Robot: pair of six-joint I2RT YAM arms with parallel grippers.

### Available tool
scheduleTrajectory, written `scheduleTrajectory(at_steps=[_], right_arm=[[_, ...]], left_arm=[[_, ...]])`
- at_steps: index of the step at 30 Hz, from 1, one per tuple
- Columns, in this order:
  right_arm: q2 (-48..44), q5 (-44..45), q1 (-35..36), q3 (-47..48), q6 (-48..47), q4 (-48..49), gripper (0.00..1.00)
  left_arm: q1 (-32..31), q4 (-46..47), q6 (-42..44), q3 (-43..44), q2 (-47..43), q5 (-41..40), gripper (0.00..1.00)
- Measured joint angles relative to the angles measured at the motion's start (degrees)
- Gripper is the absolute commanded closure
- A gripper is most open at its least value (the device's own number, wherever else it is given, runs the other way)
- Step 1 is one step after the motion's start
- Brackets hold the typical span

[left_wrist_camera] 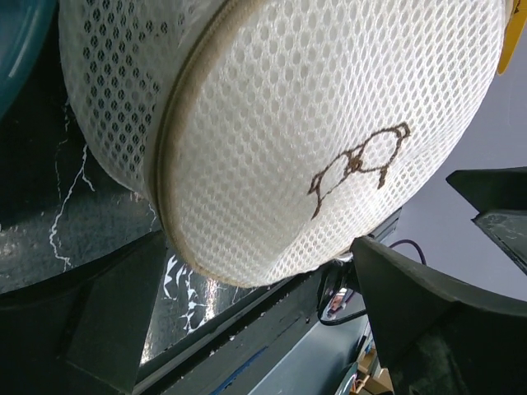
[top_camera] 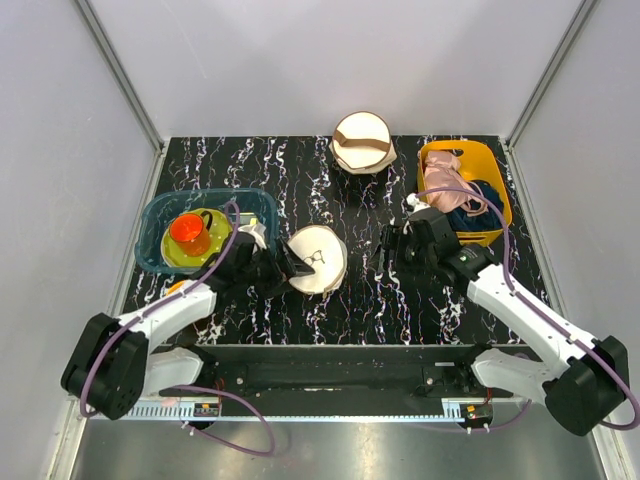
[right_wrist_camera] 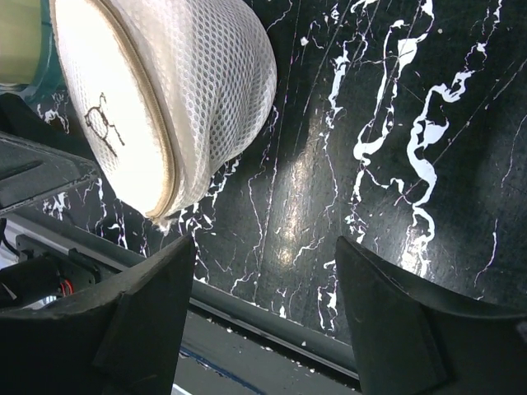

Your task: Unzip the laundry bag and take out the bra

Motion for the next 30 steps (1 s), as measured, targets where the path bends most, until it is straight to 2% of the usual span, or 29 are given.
scheduleTrajectory(at_steps=[1, 2, 3, 5, 6, 7, 14, 18, 25, 30], right_arm=[[0.4, 0.0, 0.1, 0.0, 0.0, 0.1, 0.25], [0.9, 0.2, 0.3, 0.0, 0.0, 0.2, 0.25], [1.3, 0.3, 0.6, 0.1, 0.0, 0.2, 0.25], [2.1, 0.7, 1.6, 0.2, 0.2, 0.1, 0.25], [2.3, 1.4, 2.8, 0.3, 0.5, 0.1, 0.25], [2.3, 1.4, 3.6, 0.3, 0.7, 0.1, 0.25], [4.6, 6.5, 16.2, 6.0, 5.0, 0.1, 0.27], [8.2, 9.1, 21.6, 8.0, 7.7, 2.6, 0.29], [15.6, 11.8, 24.7, 8.1, 11.4, 5.8, 0.47], [17.7, 13.4, 24.9, 8.1, 12.1, 7.7, 0.51]], left_arm=[[0.0, 1.1, -0.4, 0.0, 0.7, 0.0, 0.12], [0.0, 1.9, -0.6, 0.0, 1.3, 0.0, 0.23], [0.0, 3.1, -1.0, 0.2, 2.2, 0.0, 0.47], [0.0, 4.4, -2.1, 0.6, 3.7, 0.0, 0.75], [0.0, 4.8, -2.2, 1.0, 4.5, 0.1, 0.95], [0.0, 5.2, -3.0, 1.3, 4.9, 0.1, 1.0], [-0.1, 3.4, -5.0, 7.5, 4.8, 0.4, 1.0], [-0.1, 1.8, -6.6, 8.0, 1.9, -0.4, 1.0], [-0.1, -2.3, -7.9, 8.0, -1.9, -3.2, 1.0], [-0.1, -3.1, -8.2, 8.0, -1.9, -3.6, 1.0]])
